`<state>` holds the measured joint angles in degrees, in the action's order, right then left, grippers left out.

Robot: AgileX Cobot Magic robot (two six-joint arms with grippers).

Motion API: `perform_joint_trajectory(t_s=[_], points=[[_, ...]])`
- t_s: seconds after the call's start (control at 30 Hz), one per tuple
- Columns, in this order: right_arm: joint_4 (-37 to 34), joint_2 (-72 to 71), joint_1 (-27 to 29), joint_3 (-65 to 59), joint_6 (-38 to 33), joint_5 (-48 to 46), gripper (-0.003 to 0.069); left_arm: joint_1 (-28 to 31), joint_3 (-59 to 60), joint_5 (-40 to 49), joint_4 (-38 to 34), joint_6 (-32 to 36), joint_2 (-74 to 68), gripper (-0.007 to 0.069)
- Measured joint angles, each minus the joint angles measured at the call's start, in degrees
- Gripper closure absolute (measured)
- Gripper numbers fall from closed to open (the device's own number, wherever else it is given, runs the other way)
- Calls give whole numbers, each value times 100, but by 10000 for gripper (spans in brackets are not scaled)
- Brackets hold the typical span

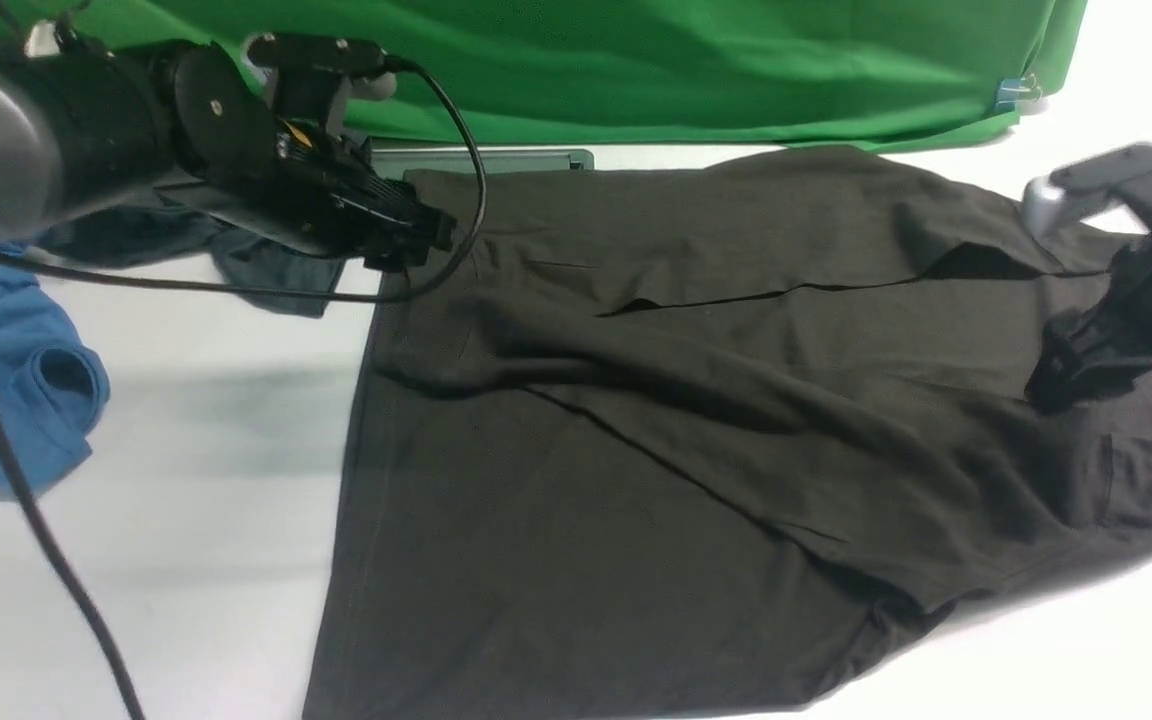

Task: Fold a long-sleeved shirt on a white desktop.
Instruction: 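Fold the left side of the black T-shirt inward over its body, then grab the top left corner of the dark shirt with the left gripper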

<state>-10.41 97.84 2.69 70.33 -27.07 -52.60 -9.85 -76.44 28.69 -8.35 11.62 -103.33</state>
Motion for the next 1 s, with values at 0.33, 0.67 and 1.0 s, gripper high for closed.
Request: perform_joint_trajectory(t_s=[0.33, 0.67, 1.0], points=[[-16, -1331, -112, -1151, 497, 853, 218, 78, 534, 1368, -267, -195, 1155, -69], [-127, -1398, -237, -1992, 781, 1411, 613, 273, 1069, 780, -1710, 278, 761, -15], [-190, -1408, -1215, -1974, 620, 1317, 604, 909, -1597, 1812, -2249, 43, -1197, 139]])
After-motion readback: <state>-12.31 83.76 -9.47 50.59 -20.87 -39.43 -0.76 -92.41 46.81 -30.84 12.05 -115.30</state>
